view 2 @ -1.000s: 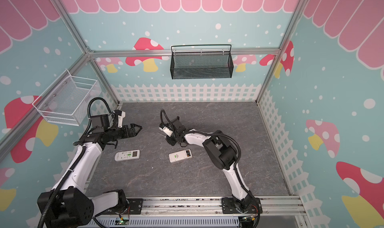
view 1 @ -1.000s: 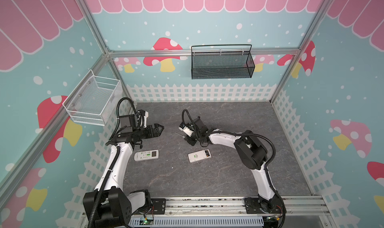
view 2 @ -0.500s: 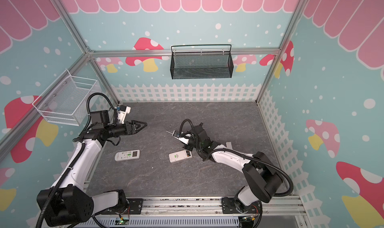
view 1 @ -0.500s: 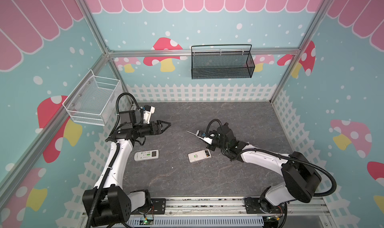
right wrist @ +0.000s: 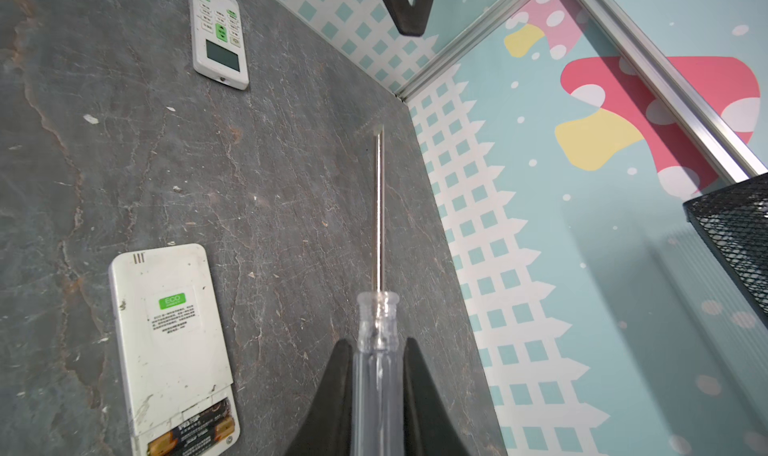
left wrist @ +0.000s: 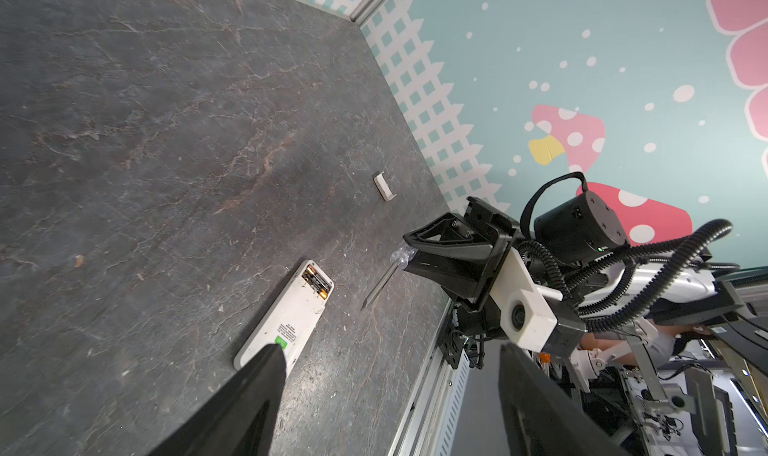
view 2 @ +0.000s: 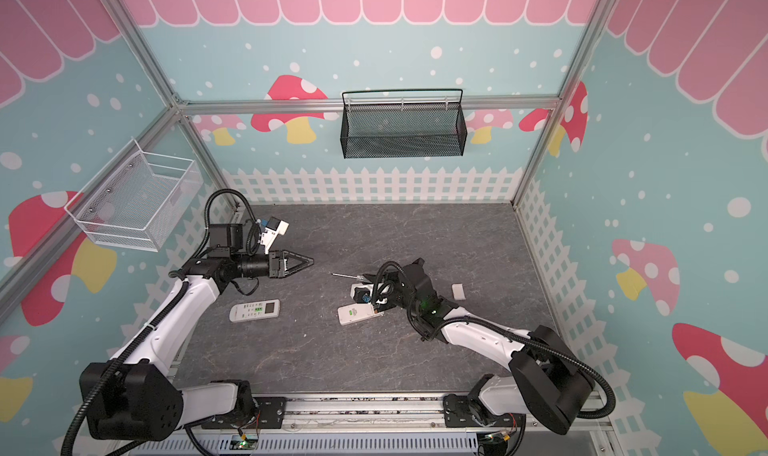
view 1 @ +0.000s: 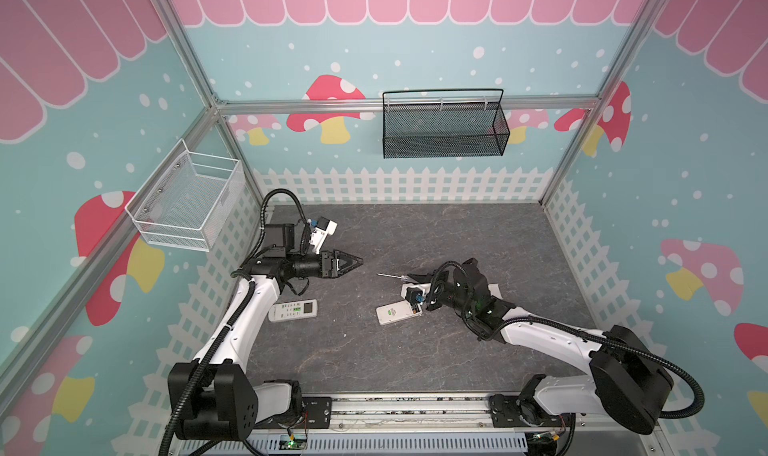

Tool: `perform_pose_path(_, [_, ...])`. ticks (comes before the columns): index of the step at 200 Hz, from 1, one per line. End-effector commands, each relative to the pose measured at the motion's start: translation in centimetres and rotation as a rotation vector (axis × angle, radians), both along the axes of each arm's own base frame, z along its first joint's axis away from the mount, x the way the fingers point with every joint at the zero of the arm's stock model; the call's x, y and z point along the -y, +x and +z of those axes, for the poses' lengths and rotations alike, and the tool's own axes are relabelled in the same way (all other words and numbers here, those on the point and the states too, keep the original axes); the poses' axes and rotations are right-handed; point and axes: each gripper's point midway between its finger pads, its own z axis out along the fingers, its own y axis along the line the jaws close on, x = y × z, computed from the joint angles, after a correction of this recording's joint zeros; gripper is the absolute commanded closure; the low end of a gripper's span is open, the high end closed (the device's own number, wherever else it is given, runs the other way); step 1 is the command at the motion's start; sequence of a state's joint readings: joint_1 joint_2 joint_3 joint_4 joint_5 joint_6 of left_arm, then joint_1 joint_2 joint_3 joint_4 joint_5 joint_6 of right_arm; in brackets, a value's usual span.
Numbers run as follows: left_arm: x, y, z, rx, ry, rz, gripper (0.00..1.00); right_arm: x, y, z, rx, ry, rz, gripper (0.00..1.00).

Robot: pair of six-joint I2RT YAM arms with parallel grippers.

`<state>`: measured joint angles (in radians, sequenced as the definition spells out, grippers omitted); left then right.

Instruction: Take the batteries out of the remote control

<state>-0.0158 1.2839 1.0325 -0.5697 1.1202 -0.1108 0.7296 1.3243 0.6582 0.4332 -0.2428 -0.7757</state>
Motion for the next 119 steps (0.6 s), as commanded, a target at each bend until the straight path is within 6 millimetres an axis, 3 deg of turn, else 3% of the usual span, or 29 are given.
perform_pose_path(1, [1.2, -0.9, -0.3, 0.02, -0.019, -0.072, 0.21, -1.2, -1.1, 1.5, -0.041, 0.049, 0.113, 0.91])
perform_pose_path(48, [2.6, -1.9, -1.0, 0.002, -0.009, -0.121, 0.27, -2.7, -2.1, 1.5, -0.217, 0.155, 0.219, 0.91])
perform_pose_path(119, [3.4, -2.7, -1.6, -0.019, -0.005, -0.157, 0.37, -2.6, -1.5, 1.6, -0.294, 0.227, 0.235, 0.92])
